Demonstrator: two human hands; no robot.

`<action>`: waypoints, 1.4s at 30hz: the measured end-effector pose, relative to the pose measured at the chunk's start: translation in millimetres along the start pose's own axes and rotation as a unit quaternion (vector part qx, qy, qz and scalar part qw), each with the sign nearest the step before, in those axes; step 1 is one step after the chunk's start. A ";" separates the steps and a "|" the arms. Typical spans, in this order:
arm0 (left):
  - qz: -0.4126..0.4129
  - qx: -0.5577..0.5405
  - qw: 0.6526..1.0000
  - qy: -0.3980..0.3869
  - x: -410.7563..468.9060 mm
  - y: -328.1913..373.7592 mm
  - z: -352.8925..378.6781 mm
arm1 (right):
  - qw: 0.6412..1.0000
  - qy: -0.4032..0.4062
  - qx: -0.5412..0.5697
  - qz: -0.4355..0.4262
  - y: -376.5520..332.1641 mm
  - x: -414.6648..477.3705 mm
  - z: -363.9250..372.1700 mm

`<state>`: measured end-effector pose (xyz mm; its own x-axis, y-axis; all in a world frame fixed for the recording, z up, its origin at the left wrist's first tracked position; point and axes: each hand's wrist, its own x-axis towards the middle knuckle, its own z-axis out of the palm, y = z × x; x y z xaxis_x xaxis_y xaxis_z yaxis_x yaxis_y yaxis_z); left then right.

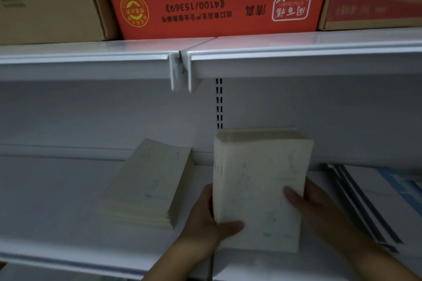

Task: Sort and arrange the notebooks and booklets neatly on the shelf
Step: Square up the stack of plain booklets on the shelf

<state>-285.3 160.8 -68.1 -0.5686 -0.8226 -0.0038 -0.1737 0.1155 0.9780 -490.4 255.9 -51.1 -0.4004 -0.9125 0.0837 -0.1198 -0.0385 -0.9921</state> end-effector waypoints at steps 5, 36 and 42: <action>-0.131 -0.078 0.987 -0.056 -2.7 28.2 -27.1 | 0.987 0.010 0.042 0.156 -3.1 15.3 21.0; -0.214 -0.246 0.945 0.023 42.0 -38.1 -215.8 | 0.939 0.118 -0.250 0.204 2.7 57.5 97.9; -0.198 -0.255 0.946 0.016 43.9 -42.1 -217.1 | 0.977 0.158 -0.038 0.140 17.0 64.0 110.4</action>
<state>-128.4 -1.0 -64.2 -0.5139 -0.7631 -0.3919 0.0473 -0.4813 0.8753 -417.7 151.9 -73.0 -0.6867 -0.7105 -0.1538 -0.0267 0.2360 -0.9714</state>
